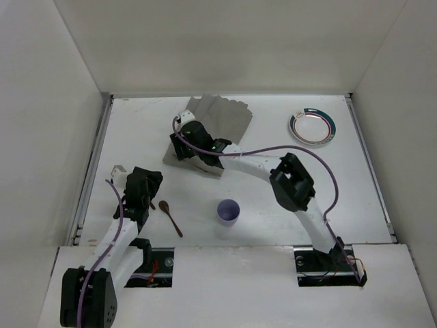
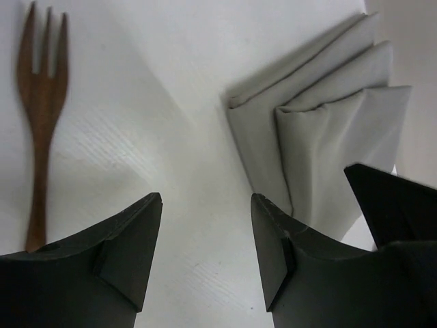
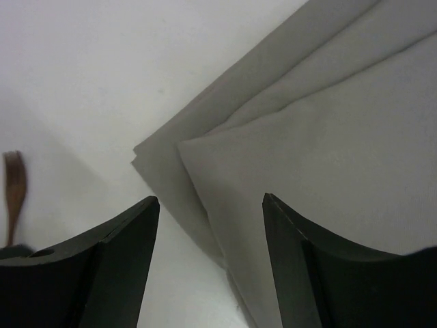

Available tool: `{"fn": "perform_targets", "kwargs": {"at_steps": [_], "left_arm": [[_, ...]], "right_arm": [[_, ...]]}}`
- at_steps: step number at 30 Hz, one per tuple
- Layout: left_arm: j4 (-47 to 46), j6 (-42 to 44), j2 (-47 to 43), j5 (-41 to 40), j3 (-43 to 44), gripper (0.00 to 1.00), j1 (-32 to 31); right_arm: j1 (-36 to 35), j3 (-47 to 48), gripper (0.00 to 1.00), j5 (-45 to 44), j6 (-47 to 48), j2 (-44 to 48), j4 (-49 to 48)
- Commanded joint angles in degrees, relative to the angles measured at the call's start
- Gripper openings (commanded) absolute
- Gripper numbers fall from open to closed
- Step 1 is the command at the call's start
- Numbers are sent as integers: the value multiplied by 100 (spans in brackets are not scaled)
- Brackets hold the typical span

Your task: Set the dinner table for one person

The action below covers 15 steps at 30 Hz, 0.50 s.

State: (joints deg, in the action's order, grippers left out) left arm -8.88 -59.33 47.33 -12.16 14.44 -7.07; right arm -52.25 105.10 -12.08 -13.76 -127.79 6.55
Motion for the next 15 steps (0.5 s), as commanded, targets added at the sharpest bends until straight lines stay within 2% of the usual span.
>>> {"fn": "perform_targets", "kwargs": {"at_steps": [1,6,14,15], "left_arm": [[1,-210,-259,478,-160,51,210],[-8,-193,-452,610,-327,51,412],[-61,-131,-471,759,-363,51,606],[-78,-123,-427,794,-354,51,624]], "right_arm": [[-123,1255,68,-523,523,-622,1145],[-228,2715,67,-945,839,-1537,1884],[-413,4500,66,-981,1191,-2592,2991],[-439,4641,63,-998,1209,-2689,3089]]}}
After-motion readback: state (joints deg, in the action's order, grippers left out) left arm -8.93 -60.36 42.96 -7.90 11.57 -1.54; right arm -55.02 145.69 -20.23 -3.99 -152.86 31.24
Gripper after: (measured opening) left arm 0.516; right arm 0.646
